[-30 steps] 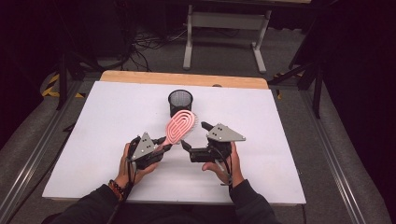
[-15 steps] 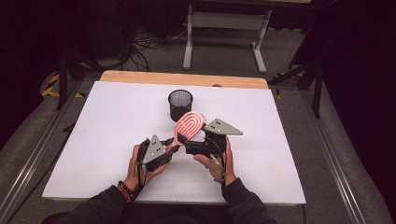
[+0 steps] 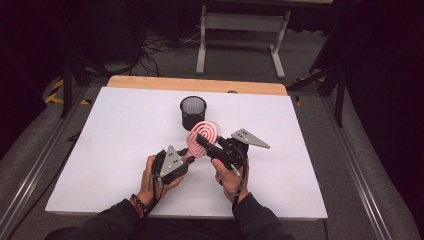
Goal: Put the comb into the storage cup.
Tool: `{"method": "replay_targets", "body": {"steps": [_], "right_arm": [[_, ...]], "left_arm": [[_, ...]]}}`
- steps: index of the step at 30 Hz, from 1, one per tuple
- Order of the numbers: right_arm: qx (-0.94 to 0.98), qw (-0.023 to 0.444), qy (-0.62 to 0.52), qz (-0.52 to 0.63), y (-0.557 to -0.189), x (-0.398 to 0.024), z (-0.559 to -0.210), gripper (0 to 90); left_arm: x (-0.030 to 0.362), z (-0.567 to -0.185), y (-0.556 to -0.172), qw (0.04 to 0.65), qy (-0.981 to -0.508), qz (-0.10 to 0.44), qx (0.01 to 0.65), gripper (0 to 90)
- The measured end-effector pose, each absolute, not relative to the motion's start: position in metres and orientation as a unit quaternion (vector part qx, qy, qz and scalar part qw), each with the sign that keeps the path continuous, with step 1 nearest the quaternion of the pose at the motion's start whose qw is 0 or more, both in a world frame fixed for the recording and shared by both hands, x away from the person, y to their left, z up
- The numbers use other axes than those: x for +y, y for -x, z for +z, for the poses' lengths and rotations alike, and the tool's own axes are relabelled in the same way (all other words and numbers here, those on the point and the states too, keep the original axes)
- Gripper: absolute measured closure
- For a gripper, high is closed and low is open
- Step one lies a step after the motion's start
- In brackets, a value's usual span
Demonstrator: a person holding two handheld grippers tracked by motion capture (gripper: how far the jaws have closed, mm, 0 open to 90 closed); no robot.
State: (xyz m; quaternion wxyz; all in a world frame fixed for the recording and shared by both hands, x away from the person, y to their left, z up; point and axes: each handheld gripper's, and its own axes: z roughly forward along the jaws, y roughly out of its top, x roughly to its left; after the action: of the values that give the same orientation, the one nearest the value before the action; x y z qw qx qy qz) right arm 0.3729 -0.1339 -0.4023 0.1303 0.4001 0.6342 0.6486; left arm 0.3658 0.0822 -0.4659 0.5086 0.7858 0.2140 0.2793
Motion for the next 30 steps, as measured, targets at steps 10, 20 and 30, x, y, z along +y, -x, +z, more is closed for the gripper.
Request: {"method": "replay_targets", "body": {"steps": [10, 20, 30], "right_arm": [[0.642, 0.158, -0.371, 0.652, -0.363, -0.13, -0.398, 61.5], [0.651, 0.175, -0.347, 0.652, -0.357, -0.132, -0.394, 62.3], [0.664, 0.205, -0.32, 0.644, -0.352, -0.139, -0.387, 62.5]], "left_arm": [[0.08, -0.465, -0.366, 0.516, -0.783, 0.279, 0.207, 68.4], [0.078, -0.466, -0.37, 0.512, -0.8, 0.243, 0.197, 51.0], [0.079, -0.468, -0.372, 0.509, -0.816, 0.207, 0.179, 26.1]]}}
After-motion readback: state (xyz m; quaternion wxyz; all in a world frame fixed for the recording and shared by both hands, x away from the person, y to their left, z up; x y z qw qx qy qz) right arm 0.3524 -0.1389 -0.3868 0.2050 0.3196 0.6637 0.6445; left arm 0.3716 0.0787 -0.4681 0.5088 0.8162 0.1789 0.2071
